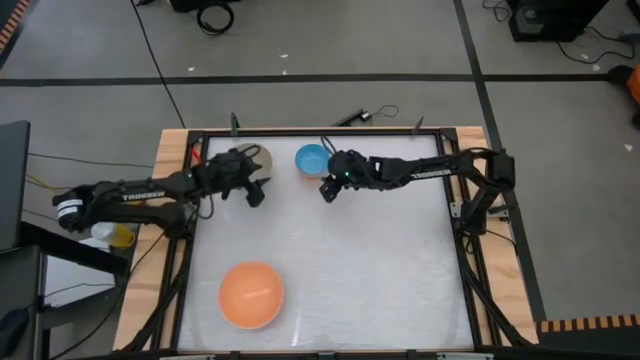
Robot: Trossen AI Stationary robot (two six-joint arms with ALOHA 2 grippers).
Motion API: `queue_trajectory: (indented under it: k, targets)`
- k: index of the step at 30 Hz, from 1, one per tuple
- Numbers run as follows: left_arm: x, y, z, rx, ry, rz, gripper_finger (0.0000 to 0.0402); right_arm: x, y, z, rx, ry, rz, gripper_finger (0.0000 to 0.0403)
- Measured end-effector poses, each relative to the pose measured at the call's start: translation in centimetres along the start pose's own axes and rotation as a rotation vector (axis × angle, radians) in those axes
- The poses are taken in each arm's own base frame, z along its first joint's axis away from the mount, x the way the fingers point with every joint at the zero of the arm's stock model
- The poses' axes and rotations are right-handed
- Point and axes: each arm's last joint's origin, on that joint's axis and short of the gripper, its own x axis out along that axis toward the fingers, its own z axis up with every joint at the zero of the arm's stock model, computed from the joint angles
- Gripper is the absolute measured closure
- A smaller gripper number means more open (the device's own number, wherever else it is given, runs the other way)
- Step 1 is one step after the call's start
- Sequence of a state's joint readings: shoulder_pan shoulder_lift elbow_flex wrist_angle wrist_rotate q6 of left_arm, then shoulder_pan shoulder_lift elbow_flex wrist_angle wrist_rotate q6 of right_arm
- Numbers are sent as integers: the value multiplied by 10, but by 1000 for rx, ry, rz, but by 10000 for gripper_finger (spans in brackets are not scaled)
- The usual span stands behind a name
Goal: Nest bowls inside each other
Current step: Stack the gray bowl on top of the orange bowl
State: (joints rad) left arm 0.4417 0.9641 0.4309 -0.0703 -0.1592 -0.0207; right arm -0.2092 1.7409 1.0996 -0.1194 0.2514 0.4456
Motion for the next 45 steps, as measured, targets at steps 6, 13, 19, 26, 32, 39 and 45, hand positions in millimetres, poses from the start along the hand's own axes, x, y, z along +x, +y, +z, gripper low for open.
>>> queue_trajectory:
  k: [6,13,19,26,32,39,45]
  targets:
    - [4,11,-15,-3,160,49,191,-3,18,-13,-52,13,-2,225]
    - [5,10,-18,6,193,-10,221,-4,21,-14,-74,13,8,225]
    - [4,7,-18,12,201,-55,223,-4,22,-15,-86,22,23,225]
    - [-2,-4,-2,58,160,-124,223,-4,22,-15,-91,29,30,225]
    - [0,-9,-1,125,184,-142,223,-4,22,-15,-97,29,31,225]
    - [17,-10,-12,167,288,-133,224,-4,23,-16,-101,34,38,225]
    - [28,-10,-20,213,357,-76,269,-7,30,-20,-128,37,55,225]
